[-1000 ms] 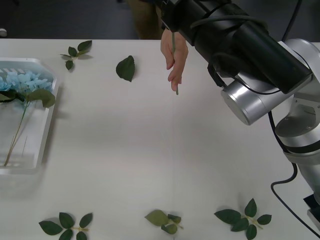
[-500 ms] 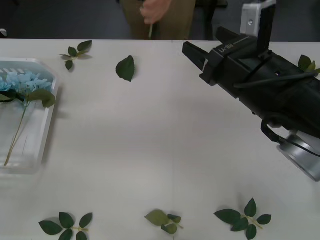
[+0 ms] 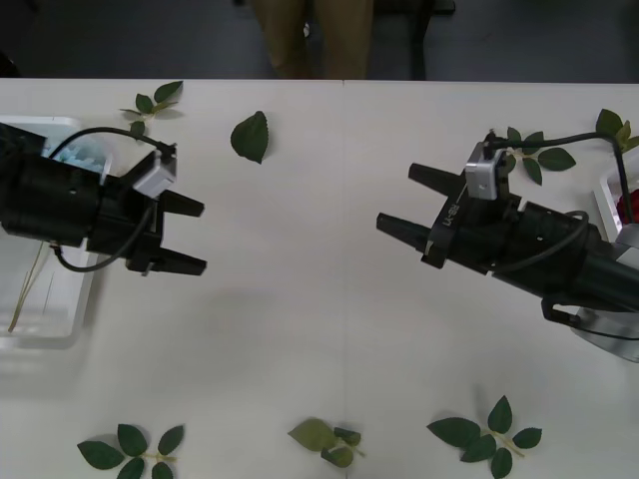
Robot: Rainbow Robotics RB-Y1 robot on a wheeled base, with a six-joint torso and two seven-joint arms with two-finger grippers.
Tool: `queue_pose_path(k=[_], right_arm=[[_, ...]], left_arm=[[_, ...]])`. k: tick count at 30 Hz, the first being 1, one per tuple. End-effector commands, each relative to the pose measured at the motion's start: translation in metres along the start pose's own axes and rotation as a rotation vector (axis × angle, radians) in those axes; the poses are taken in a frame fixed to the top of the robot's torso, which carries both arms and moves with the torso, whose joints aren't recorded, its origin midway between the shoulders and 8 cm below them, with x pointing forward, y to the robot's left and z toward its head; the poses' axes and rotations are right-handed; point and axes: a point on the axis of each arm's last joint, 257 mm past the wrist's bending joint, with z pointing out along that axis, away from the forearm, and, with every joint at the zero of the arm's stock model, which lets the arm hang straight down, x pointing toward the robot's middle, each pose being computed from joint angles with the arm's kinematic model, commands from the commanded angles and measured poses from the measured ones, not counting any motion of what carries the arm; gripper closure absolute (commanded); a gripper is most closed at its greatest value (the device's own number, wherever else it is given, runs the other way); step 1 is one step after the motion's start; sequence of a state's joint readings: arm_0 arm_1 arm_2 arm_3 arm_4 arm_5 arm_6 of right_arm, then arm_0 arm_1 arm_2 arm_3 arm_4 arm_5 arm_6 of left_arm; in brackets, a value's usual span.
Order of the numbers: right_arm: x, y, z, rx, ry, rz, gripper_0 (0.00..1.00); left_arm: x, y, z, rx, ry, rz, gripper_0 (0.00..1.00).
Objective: Place the red flowers into the right box and the blue flowers into the left box. If a person shows an open palm, hand one flower to the person first, then continue sorting.
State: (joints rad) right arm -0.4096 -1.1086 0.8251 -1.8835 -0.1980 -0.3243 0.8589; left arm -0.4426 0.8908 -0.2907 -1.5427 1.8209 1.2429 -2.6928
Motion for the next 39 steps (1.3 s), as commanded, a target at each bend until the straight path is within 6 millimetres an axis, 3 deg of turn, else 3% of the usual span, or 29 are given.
queue_pose_path(k=[1, 6, 9, 12, 18, 21, 25, 33, 39], right_arm=[[0.000, 0.029, 0.016, -0.106, 0.070, 0.132, 0.14], [0.025, 0.026, 0.033, -0.018, 0.168, 0.211, 0.14], [0.035, 0.016, 0.041, 0.094, 0.232, 0.219, 0.14], [0.036, 0.004, 0.043, 0.221, 0.292, 0.227, 0.14], [0.044, -0.006, 0.052, 0.277, 0.390, 0.239, 0.14], [0.039, -0.012, 0.050, 0.257, 0.443, 0.221, 0.14], [0.035, -0.001, 0.047, 0.158, 0.463, 0.201, 0.15], [0.047, 0.024, 0.011, -0.050, 0.532, 0.101, 0.16], [0.033, 0.021, -0.020, -0.164, 0.460, 0.117, 0.16]], left_arm=[[-0.061, -0.027, 0.046, 0.113, -0.098, 0.085, 0.00], [-0.084, -0.062, 0.084, 0.241, -0.149, 0.076, 0.00], [-0.092, -0.073, 0.093, 0.284, -0.169, 0.079, 0.00], [-0.089, -0.076, 0.087, 0.330, -0.164, 0.073, 0.00], [-0.070, -0.075, 0.067, 0.378, -0.095, 0.099, 0.00], [-0.066, -0.077, 0.063, 0.383, -0.098, 0.089, 0.00], [-0.066, -0.077, 0.063, 0.384, -0.097, 0.089, 0.00], [-0.062, -0.079, 0.064, 0.388, -0.091, 0.083, 0.00], [-0.050, -0.075, 0.065, 0.362, -0.085, 0.051, 0.00]])
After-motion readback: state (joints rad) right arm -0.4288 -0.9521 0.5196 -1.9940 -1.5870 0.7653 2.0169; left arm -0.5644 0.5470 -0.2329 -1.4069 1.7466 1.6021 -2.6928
